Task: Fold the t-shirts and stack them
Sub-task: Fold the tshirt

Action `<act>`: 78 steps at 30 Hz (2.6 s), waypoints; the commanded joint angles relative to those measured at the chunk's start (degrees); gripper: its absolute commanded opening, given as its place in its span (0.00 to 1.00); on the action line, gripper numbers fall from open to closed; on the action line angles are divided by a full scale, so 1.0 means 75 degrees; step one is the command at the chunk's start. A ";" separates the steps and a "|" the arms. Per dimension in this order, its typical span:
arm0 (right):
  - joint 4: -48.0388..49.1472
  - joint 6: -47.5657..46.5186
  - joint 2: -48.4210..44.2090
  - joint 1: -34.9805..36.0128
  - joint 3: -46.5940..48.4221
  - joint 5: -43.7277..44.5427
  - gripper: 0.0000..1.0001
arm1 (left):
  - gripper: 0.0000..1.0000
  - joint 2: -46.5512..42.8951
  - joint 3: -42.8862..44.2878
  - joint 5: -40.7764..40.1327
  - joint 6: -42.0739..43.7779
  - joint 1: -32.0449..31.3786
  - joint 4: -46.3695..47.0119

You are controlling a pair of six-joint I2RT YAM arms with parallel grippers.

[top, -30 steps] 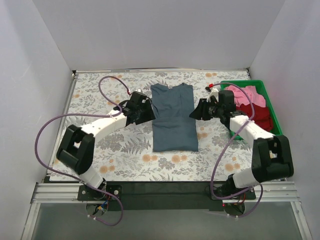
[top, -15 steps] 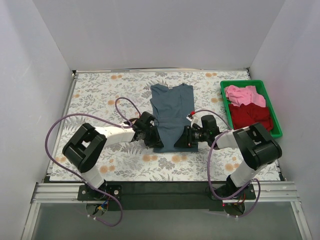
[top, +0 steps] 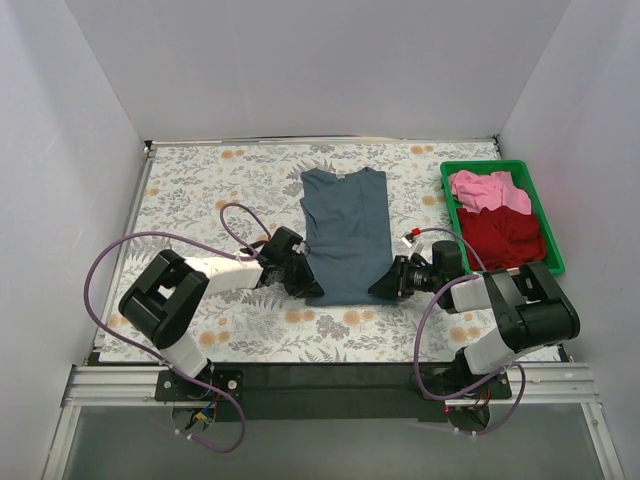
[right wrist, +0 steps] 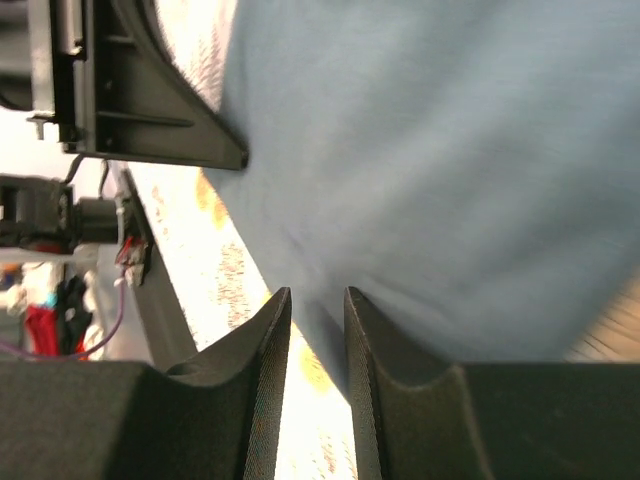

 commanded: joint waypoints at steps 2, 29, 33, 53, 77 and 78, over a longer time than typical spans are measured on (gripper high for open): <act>-0.0505 -0.0609 -0.0017 -0.0470 -0.0290 0.0185 0.30 | 0.14 -0.0189 -0.0205 -0.0679 0.0093 0.0074 -0.1015; -0.7464 -0.2005 -0.3717 0.0335 0.1607 0.4543 0.43 | 0.63 -0.0659 0.1482 -0.2578 0.0937 -0.0711 -0.3769; -0.7746 -0.1759 -0.3789 0.0688 0.1666 0.5105 0.43 | 0.58 -0.0132 0.1729 -0.2671 0.0855 -0.0887 -0.3805; -0.8204 -0.0188 -0.2910 0.1907 0.2229 0.6126 0.43 | 0.10 0.0725 0.2069 -0.2800 0.0796 -0.1321 -0.4168; -0.8954 0.0433 -0.1363 0.2810 0.1984 0.7954 0.38 | 0.02 0.0408 0.1905 -0.2754 0.0995 -0.1321 -0.4074; -0.8965 0.0422 -0.1363 0.2821 0.1925 0.7977 0.36 | 0.02 0.0408 0.1905 -0.2754 0.1007 -0.1321 -0.4086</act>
